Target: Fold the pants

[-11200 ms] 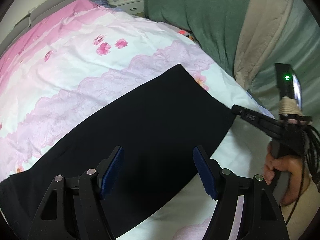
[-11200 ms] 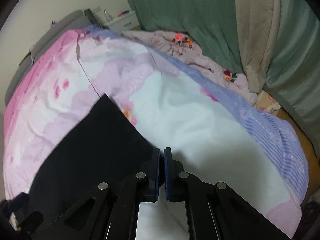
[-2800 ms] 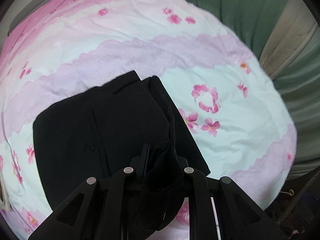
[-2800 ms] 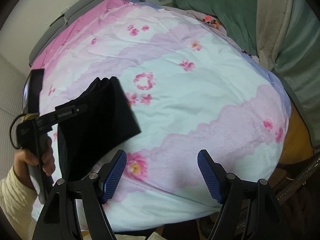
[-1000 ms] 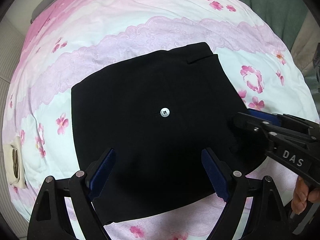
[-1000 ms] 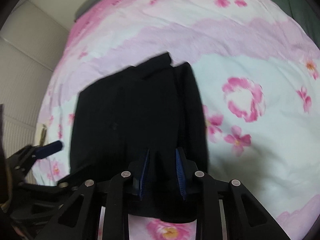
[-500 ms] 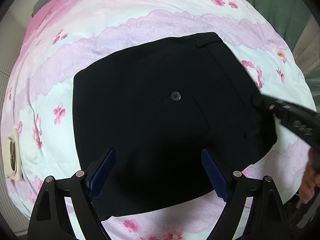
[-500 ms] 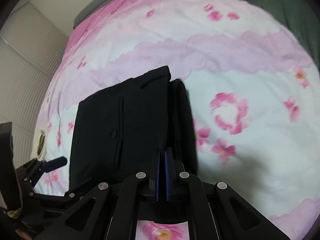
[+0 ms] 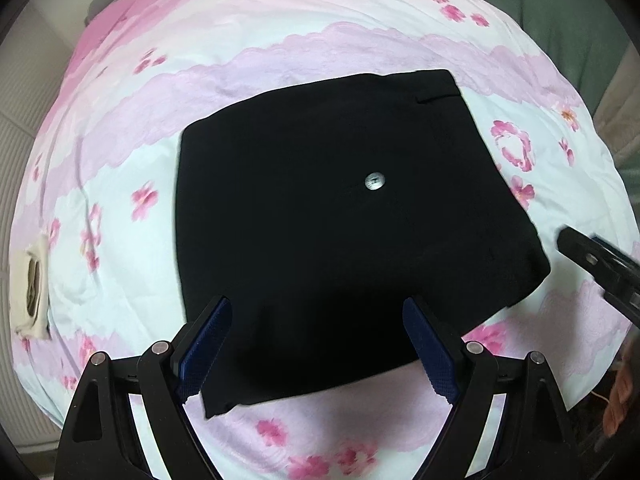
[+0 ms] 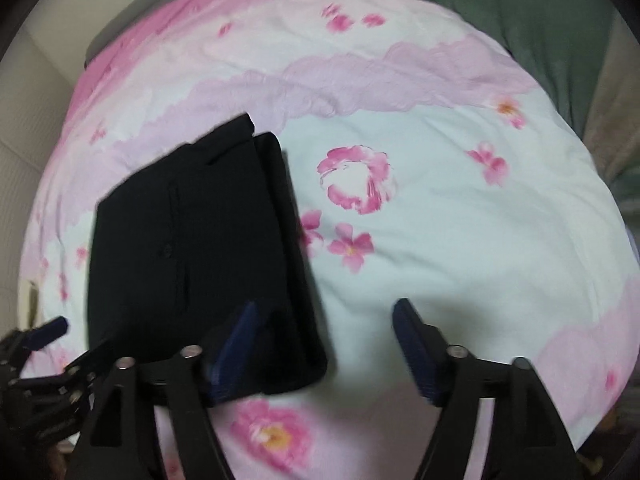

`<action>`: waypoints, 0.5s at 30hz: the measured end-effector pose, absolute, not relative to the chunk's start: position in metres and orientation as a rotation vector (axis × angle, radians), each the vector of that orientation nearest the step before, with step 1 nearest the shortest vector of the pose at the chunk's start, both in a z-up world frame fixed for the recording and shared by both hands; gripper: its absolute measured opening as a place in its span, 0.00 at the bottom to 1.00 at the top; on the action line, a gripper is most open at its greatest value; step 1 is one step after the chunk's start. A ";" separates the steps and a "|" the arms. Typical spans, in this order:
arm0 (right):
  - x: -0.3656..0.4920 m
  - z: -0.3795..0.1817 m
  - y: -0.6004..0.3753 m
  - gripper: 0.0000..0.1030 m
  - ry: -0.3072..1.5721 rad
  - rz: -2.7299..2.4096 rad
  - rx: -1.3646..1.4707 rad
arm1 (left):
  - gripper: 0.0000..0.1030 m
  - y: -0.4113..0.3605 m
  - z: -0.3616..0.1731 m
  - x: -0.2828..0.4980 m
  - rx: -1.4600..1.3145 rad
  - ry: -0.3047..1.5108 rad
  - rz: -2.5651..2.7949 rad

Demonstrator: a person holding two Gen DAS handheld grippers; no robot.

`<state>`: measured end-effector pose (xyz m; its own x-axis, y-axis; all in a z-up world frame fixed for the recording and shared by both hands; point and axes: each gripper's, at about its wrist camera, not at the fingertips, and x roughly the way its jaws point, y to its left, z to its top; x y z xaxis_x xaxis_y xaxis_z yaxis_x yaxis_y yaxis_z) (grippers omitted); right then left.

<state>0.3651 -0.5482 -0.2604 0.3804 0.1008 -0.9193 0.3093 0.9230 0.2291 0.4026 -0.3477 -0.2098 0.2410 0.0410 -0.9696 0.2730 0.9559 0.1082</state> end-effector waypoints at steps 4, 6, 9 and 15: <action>0.334 -0.258 -0.544 0.78 1.140 -0.112 0.555 | 0.86 -0.322 -0.208 0.391 0.279 1.312 -0.103; 0.323 -0.270 -0.538 0.79 1.130 -0.084 0.639 | 0.86 -0.311 -0.210 0.388 0.283 1.314 -0.075; 0.317 -0.299 -0.526 0.79 1.145 -0.058 0.749 | 0.86 -0.294 -0.213 0.386 0.289 1.305 -0.037; 0.319 -0.347 -0.510 0.79 1.115 -0.025 0.939 | 0.86 -0.280 -0.229 0.388 0.310 1.314 0.010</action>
<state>0.3192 -0.5097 -0.3469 0.4803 0.4200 -0.7700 0.4543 0.6318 0.6280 0.3878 -0.2796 -0.2290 0.2599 0.1819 -0.9483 0.1669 0.9588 0.2297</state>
